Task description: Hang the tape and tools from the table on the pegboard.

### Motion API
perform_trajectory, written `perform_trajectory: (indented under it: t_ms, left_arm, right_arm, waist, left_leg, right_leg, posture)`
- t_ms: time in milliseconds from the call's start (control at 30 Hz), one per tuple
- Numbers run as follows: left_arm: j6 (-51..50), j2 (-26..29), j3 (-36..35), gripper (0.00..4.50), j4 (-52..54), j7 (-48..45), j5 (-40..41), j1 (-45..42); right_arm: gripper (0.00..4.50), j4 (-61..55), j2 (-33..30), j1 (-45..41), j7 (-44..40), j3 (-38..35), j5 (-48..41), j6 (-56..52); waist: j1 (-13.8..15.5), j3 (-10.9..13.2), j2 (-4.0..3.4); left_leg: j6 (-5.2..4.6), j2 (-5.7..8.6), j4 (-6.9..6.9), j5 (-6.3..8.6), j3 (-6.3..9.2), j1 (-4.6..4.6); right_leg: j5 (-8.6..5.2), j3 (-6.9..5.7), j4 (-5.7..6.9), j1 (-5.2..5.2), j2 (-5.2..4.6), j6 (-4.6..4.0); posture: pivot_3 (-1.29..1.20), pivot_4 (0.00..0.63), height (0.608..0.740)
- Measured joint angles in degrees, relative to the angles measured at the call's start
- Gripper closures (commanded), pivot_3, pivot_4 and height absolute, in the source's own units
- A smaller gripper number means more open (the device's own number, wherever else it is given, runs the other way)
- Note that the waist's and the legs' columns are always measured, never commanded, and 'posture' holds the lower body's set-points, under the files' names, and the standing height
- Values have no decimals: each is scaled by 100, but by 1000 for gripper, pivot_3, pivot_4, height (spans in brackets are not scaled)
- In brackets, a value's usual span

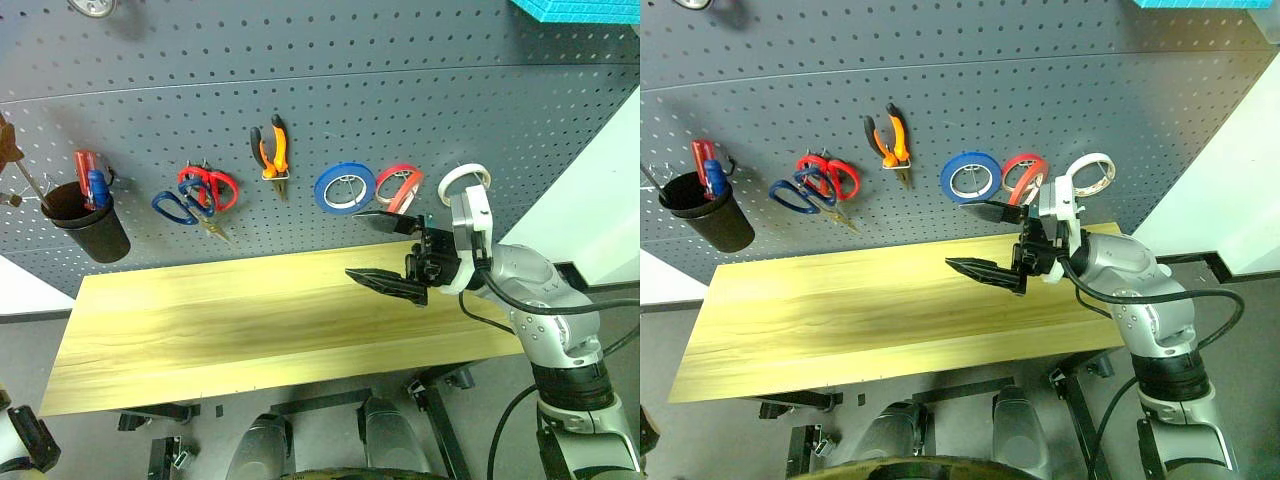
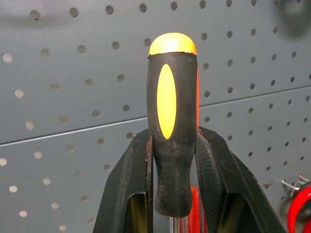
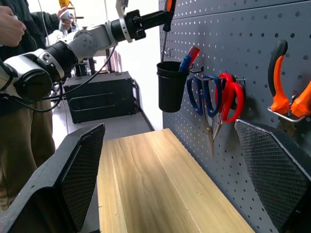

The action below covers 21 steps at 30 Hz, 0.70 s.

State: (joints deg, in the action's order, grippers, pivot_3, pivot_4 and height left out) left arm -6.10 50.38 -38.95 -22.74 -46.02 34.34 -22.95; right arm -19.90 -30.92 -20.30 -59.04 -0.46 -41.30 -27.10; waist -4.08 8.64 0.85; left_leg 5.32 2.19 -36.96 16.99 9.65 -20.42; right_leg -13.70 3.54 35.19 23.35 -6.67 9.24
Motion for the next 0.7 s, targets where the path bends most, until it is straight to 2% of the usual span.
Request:
perform_trajectory:
  t_ms: [67,100,367,400,533,700]
  left_arm:
    - [87,-61,42,3649,-119,-65,-8,-22]
    - [114,-85,73,2907,-173,-100,-13,-33]
    - [197,-113,214,194,-408,-271,-15,-33]
    - [200,-121,213,39,-406,-255,-11,-33]
    - [-113,-316,174,39,79,-109,192,133]
    - [-829,-796,152,39,2374,-244,854,1694]
  right_arm:
    - [0,0,-2,0,-6,0,1,0]
    - [0,0,-3,0,-10,0,2,0]
    - [0,0,-17,39,-23,0,10,0]
    - [0,0,-18,39,-23,0,11,0]
    - [0,-4,-49,68,-31,1,55,2]
    - [0,-3,-151,222,-37,-1,258,132]
  waist:
    - [0,0,0]
    - [-1,-1,1]
    - [-9,-2,3]
    - [-8,-2,2]
    - [-7,-4,5]
    - [-46,-5,4]
  left_leg:
    - [0,0,0,0,0,0]
    - [0,0,0,0,0,0]
    - [0,0,-1,0,0,1]
    - [0,0,-1,0,0,1]
    - [0,0,-2,0,0,0]
    - [-12,-1,1,7,-8,0]
  right_leg:
    - [0,0,0,0,0,0]
    - [0,0,0,0,0,0]
    - [0,0,2,0,0,0]
    - [1,0,2,0,0,0]
    - [1,0,2,0,-1,0]
    - [1,10,3,6,-4,0]
  posture:
    - [-112,72,738]
    - [-115,71,738]
    - [-116,70,738]
    - [-117,69,738]
    - [-118,67,738]
    - [-105,71,738]
